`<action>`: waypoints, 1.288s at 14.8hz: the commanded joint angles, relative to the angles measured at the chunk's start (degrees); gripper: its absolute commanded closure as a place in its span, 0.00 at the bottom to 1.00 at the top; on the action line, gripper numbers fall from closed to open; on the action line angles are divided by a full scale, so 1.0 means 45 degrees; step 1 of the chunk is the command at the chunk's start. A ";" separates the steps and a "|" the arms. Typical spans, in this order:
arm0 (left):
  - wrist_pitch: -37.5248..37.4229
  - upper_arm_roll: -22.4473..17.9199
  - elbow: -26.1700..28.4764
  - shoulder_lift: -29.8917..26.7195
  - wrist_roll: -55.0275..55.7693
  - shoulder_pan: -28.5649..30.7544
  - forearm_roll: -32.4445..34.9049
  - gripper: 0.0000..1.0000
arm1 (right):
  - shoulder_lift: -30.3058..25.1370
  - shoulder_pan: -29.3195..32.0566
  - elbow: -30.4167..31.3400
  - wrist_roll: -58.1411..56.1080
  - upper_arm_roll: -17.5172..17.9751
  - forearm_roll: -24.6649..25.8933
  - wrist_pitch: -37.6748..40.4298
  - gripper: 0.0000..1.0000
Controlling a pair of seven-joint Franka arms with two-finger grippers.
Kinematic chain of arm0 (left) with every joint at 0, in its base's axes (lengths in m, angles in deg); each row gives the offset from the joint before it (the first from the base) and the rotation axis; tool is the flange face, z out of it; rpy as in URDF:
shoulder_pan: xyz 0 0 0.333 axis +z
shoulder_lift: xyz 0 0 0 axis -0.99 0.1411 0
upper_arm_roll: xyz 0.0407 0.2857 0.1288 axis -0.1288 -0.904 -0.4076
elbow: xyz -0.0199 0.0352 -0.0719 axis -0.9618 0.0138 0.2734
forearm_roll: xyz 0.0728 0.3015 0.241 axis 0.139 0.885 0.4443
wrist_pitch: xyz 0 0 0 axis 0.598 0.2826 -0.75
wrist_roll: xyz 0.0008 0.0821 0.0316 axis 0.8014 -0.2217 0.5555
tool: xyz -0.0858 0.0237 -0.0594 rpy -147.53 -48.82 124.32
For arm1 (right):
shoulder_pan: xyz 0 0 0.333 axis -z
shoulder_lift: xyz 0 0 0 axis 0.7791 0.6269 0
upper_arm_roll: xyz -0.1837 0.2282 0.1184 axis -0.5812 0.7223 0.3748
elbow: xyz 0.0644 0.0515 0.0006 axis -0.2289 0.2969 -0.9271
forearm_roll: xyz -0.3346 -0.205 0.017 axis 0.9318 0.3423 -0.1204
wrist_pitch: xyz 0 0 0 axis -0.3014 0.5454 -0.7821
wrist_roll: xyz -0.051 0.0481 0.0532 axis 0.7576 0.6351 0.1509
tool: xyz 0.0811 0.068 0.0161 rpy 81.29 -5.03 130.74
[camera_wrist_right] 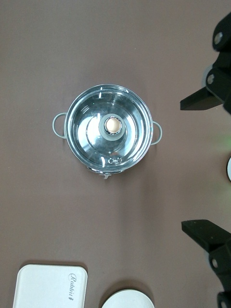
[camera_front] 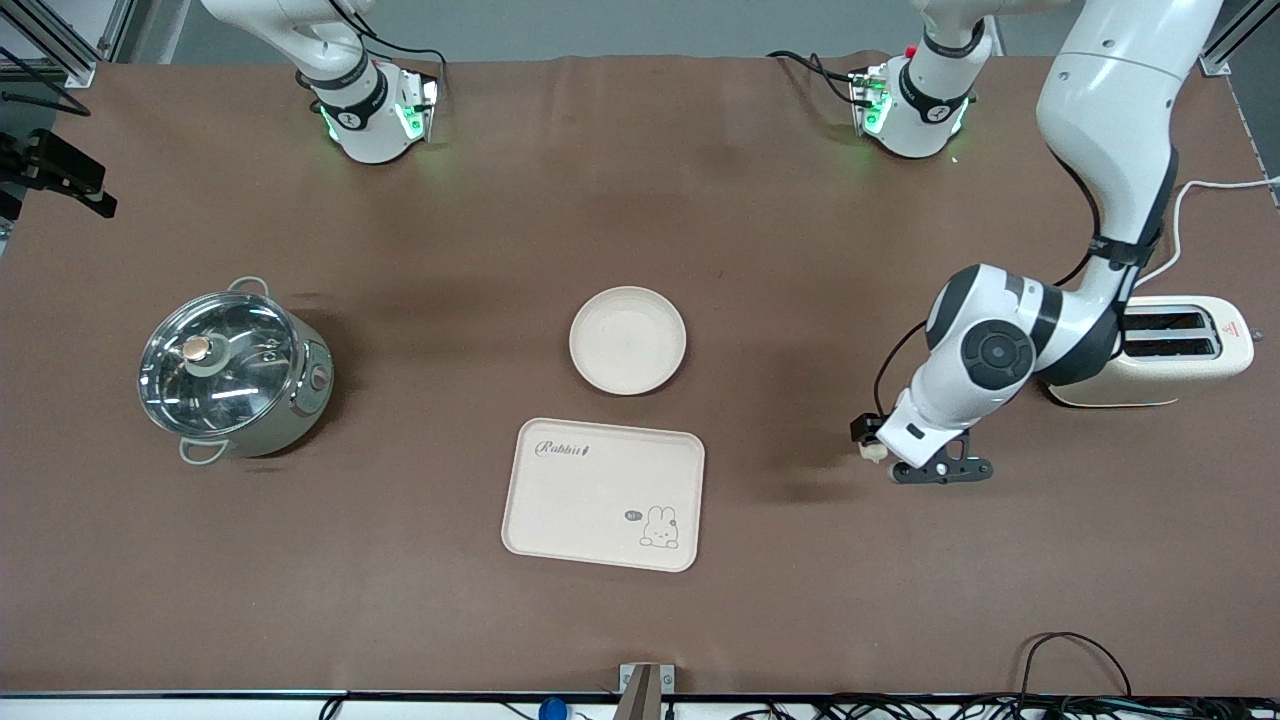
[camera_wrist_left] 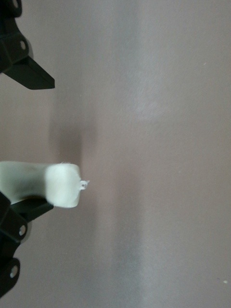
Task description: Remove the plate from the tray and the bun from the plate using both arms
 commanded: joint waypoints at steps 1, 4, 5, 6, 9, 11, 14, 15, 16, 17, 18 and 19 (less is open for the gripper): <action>-0.0120 0.0350 0.0195 -0.0223 -0.0262 0.0342 -0.0201 0.00 | -0.0161 0.0032 0.0207 0.0189 0.0066 0.0020 -0.0037 0.00; -0.0100 0.0389 0.0098 -0.0242 -0.0262 0.0361 -0.0201 0.00 | -0.0161 0.0012 0.0207 0.0189 0.0066 -0.0019 -0.0017 0.00; -0.0119 0.0467 -0.0096 -0.0416 -0.0204 0.0361 -0.0220 0.00 | -0.0141 -0.0007 0.0187 0.0189 0.0066 -0.0019 -0.0036 0.00; -0.0410 0.0642 -0.0253 -0.0747 -0.0204 0.0361 -0.0375 0.00 | -0.0160 -0.0008 0.0206 0.0189 0.0086 -0.0019 -0.0037 0.00; -0.2806 0.0702 -0.1072 -0.2016 -0.0553 0.0381 -0.0786 0.00 | -0.0161 -0.0008 0.0207 0.0189 0.0067 -0.0019 -0.0017 0.00; -0.4448 0.0644 -0.2202 -0.2448 -0.1625 0.0381 -0.1427 0.00 | -0.0161 -0.0008 0.0207 0.0189 0.0086 -0.0019 0.0022 0.00; -0.7220 0.0585 -0.3785 -0.2956 -0.2351 0.0693 -0.1822 0.00 | -0.0161 -0.0085 0.0168 0.0189 0.0105 -0.0019 -0.0017 0.00; -0.7886 0.0430 -0.4428 -0.3131 -0.2662 0.0771 -0.1899 0.00 | -0.0161 -0.0124 0.0168 0.0189 0.0106 -0.0019 -0.0017 0.00; -0.8550 0.0042 -0.4589 -0.3848 -0.3148 0.0675 -0.2132 0.00 | -0.0161 -0.0105 0.0206 0.0189 0.0106 -0.0019 0.0022 0.00; -0.9002 -0.0581 -0.4590 -0.4455 -0.3540 0.0500 -0.2579 0.00 | -0.0141 -0.0067 0.0226 0.0189 0.0106 -0.0019 0.0022 0.00; -0.9335 -0.1457 -0.4590 -0.4983 -0.4027 -0.0024 -0.3009 0.00 | -0.0141 -0.0066 0.0226 0.0189 0.0106 -0.0019 0.0022 0.00; -0.9628 -0.2607 -0.4532 -0.5549 -0.4573 -0.0648 -0.3381 0.00 | -0.0141 -0.0066 0.0207 0.0189 0.0106 -0.0019 0.0022 0.00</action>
